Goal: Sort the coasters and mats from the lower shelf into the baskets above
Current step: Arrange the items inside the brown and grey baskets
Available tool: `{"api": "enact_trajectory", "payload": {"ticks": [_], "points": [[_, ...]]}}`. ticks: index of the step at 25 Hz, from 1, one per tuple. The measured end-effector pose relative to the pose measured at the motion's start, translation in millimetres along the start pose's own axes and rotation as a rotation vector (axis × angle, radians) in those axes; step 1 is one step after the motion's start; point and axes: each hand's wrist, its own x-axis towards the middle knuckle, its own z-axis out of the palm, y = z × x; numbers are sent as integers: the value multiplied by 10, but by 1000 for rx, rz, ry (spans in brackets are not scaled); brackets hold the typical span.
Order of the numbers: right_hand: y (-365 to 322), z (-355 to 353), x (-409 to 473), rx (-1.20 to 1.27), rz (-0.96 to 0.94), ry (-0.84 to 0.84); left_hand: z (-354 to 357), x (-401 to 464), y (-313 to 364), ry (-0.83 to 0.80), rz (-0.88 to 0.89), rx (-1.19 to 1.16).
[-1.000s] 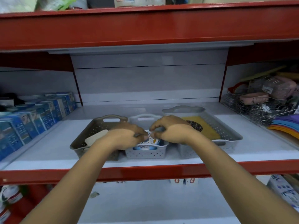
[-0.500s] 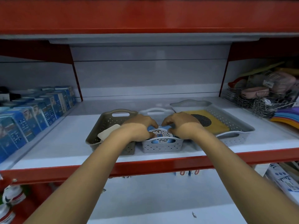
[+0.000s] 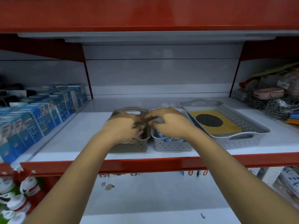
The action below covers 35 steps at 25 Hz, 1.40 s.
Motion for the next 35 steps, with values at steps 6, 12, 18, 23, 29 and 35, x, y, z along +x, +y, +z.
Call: {"api": "enact_trajectory", "payload": {"ticks": [6,12,18,23,29,35], "points": [[-254,273,531,-121,-104,-308,-90,-166,-237,-128,-283,116],[-192,262,480,-235,-43,-296,-54,-80,-438,-259,-191,17],[-204,280,354,-243,-16,-199,-15,-102,-550,-240,-175,-175],[-299,295,341,-240,36,-202,-29,-54,-482,-206,-183,-40],[-119,372,-308,-178,134,309,34,-333,-24,99,-56,-179],[-51,446,-797,-157,129,355,267,-625,362,212,-29,-79]]}}
